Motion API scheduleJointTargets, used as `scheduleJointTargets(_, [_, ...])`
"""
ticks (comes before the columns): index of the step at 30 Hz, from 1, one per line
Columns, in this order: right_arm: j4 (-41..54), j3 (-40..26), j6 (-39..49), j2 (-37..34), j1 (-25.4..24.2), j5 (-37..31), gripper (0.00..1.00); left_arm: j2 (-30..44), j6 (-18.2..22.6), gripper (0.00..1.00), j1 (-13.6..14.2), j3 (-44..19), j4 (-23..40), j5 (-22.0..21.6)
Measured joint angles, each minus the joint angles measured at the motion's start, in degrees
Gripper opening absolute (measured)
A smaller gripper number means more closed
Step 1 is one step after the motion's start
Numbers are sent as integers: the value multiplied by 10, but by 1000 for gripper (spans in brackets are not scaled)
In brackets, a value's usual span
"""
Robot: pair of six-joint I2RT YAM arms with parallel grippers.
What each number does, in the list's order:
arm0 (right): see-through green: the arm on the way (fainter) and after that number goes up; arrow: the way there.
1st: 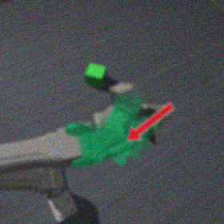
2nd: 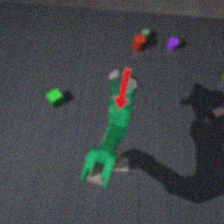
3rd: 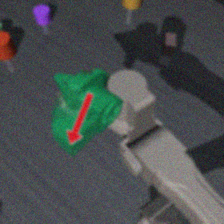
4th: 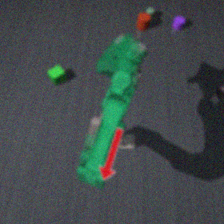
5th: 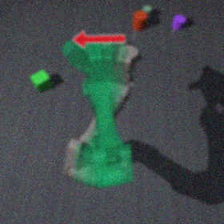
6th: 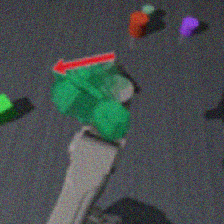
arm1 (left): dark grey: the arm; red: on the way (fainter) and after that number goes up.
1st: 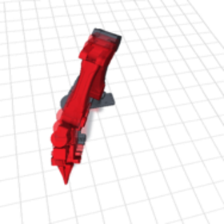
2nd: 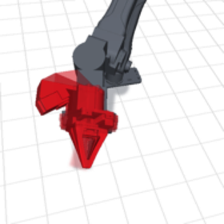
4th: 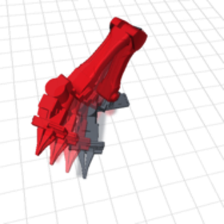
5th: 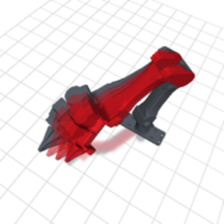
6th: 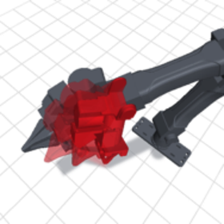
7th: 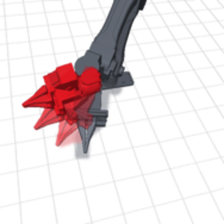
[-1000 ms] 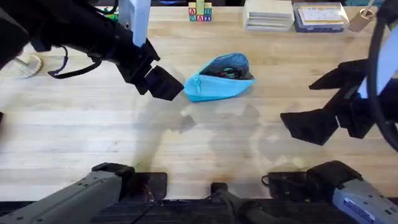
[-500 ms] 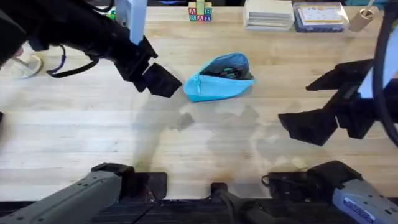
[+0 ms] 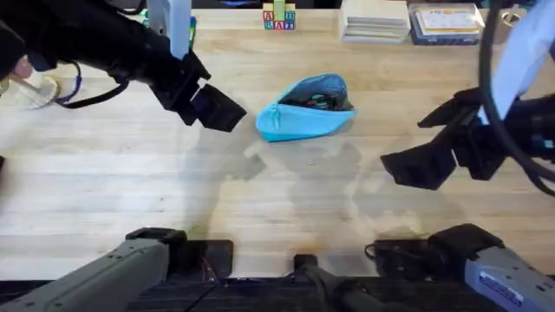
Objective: Unzip the bag, pick up the pens from the table one at a time and place them inside, then zip the bag closed.
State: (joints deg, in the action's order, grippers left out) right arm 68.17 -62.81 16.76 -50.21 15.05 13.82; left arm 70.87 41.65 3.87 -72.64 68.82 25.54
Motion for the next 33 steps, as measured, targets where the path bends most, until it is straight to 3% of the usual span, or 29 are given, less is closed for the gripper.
scheduleJointTargets(8, [-24,0,-25,-31,0,0,998,0,1,994,-35,0,0,1])
scheduleJointTargets(21, [-60,0,-143,-42,5,0,997,0,15,993,-87,0,-1,19])
scheduleJointTargets(25, [-70,0,-179,-42,35,-16,998,0,15,993,-88,0,-3,21])
scheduleJointTargets(33, [-98,0,-255,-42,144,-85,998,0,15,993,-88,0,-8,23])
